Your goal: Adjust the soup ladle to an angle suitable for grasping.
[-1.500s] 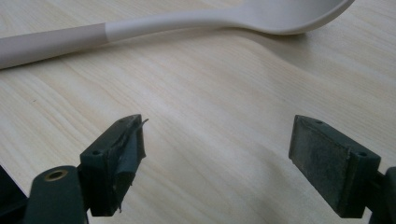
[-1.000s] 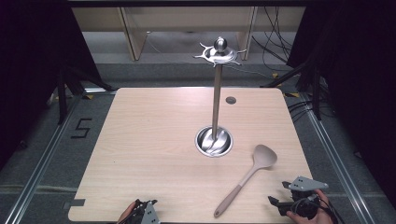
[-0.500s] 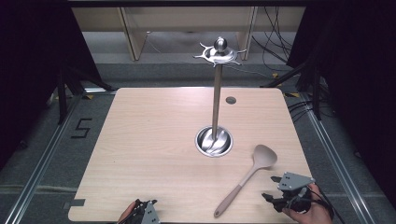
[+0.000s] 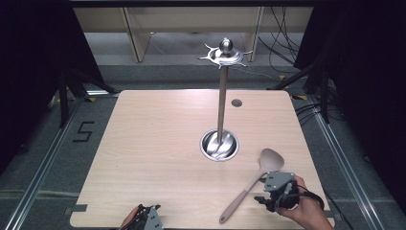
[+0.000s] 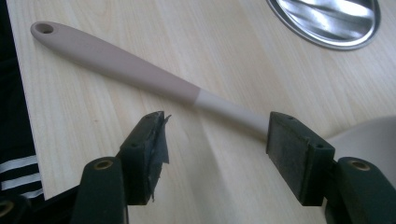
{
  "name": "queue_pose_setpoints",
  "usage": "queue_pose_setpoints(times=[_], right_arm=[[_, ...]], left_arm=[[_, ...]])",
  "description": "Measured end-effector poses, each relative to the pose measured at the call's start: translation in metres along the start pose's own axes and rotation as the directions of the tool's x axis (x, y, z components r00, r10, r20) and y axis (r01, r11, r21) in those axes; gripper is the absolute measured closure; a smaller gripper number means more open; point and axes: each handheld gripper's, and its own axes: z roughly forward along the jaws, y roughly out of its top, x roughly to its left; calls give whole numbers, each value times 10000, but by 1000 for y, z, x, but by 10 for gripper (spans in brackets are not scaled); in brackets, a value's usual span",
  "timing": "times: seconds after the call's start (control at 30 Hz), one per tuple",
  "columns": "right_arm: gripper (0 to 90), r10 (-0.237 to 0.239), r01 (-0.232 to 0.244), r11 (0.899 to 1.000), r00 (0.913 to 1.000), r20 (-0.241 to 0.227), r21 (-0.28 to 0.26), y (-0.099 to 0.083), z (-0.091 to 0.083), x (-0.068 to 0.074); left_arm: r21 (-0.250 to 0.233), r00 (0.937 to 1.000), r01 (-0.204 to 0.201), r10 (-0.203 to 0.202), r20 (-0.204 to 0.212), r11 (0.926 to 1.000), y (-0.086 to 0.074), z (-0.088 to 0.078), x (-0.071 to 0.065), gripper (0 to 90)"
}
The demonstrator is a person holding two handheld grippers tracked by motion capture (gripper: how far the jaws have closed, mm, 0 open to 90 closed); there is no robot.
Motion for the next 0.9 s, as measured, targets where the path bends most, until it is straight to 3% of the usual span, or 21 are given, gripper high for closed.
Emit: queue_pose_setpoints(times=[0.03, 0.13, 0.23, 0.3, 0.4, 0.43, 0.53, 0.57, 0.6, 0.63, 0.67, 0.73, 0.8, 0.9], right_arm=[[387, -431, 434, 9990, 9989, -199, 112, 7, 4, -2], [387, -656, 669, 9973, 9971, -392, 318, 13, 8, -4], [396, -1186, 1221, 9908, 9912, -588, 585, 23, 16, -9], [399, -1362, 1417, 9869, 9880, -730, 768, 27, 21, -11], [411, -1698, 1811, 9782, 9792, -1106, 1016, 33, 28, -14], [416, -1985, 2132, 9684, 9730, -1177, 1295, 35, 32, -15], [419, -1874, 2114, 9638, 9706, -1509, 1623, 38, 35, -13], [423, -2090, 2372, 9591, 9615, -1784, 1547, 39, 37, -15], [431, -2191, 2479, 9560, 9589, -1800, 1569, 39, 40, -15], [433, -1946, 2275, 9563, 9641, -1807, 1837, 39, 41, -14], [433, -2218, 2561, 9496, 9564, -1899, 1806, 40, 43, -16], [432, -2153, 2506, 9457, 9601, -1787, 2069, 41, 45, -16], [438, -2459, 2860, 9351, 9489, -1979, 2093, 44, 48, -19], [450, -2329, 2758, 9353, 9515, -2011, 2218, 46, 47, -19]], left_arm=[[3, 10000, 6, -6, 0, 10000, 0, 0, 0, 157], [2, 10000, -9, 9, -1, 10000, 0, 0, 0, 157], [-9, 10000, 9, -9, 5, 10000, 0, 0, 0, 156], [-84, 9998, -171, 170, -77, 9998, 0, -1, 2, 156], [-88, 9998, -163, 163, -69, 9998, 0, -1, 2, 157], [-23, 10000, -35, 35, 9, 10000, 0, 0, 1, 157], [-24, 10000, -1, 1, 20, 10000, 0, 0, 0, 156], [-26, 10000, 0, 0, 16, 10000, 0, 0, 0, 156], [-27, 10000, -5, 5, 4, 10000, 0, -1, 1, 157], [-22, 10000, -18, 17, -45, 10000, 0, -1, 1, 156], [-69, 9999, -158, 158, -3, 9999, 0, -1, 2, 156], [-80, 9999, -133, 133, -3, 9999, 0, -1, 2, 156], [-80, 9999, -136, 136, 0, 9999, 0, -1, 2, 156], [-33, 10000, 11, -11, 94, 10000, 0, 0, 1, 156]])
